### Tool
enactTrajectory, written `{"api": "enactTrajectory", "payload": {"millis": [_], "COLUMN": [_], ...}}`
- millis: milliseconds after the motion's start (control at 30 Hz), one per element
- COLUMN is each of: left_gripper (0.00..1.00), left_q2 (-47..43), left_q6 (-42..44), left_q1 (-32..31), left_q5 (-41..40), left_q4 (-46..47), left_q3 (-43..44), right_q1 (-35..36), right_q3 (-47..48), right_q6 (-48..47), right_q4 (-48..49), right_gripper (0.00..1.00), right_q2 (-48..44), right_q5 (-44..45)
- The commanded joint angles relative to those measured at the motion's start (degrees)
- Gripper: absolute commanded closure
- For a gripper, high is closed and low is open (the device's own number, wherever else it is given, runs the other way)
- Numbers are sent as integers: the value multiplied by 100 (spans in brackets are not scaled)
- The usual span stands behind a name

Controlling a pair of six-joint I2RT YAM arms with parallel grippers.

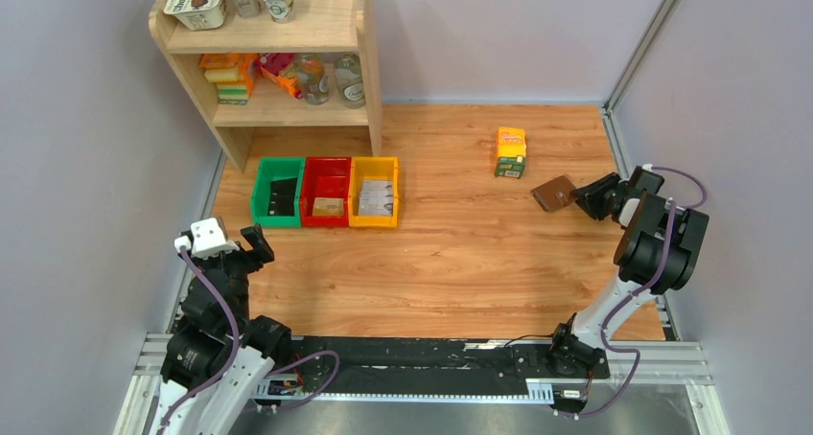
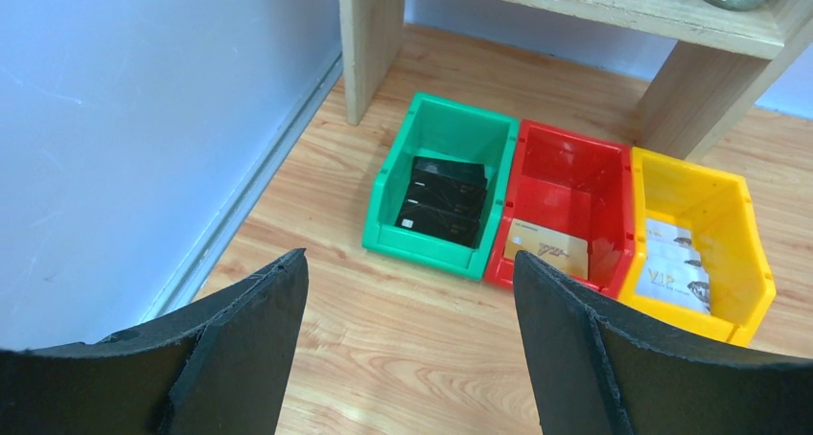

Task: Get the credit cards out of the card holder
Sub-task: Move the card holder to the center of the board.

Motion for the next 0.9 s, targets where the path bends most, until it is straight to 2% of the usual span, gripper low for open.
{"api": "enactTrajectory", "payload": {"millis": [0, 200, 333, 500, 567, 667, 867], "left_gripper": [15, 15, 15, 15, 15, 16, 19], "left_q2": [155, 235, 322, 735, 1217, 1745, 2870], "left_q6": [140, 131, 132, 132, 88, -53, -431], "left_q1": [28, 28, 28, 28, 28, 28, 20], "left_q5": [184, 290, 430, 1035, 1343, 1949, 3363], "left_q4": [126, 82, 91, 161, 135, 82, 284], "left_q3": [97, 132, 141, 229, 342, 501, 835], "right_q1": [-36, -36, -27, 113, 297, 639, 1860], "right_q3": [-31, -48, -92, -390, -531, -750, -1190], "right_q6": [-119, -127, -84, 101, 189, 320, 488], "right_q4": [533, 630, 692, 893, 955, 1025, 1043], "right_gripper": [64, 71, 81, 95, 100, 100, 100], "right_q2": [127, 110, -31, -452, -611, -795, -1147], "right_q5": [-438, -641, -869, -940, -957, -949, -913]}}
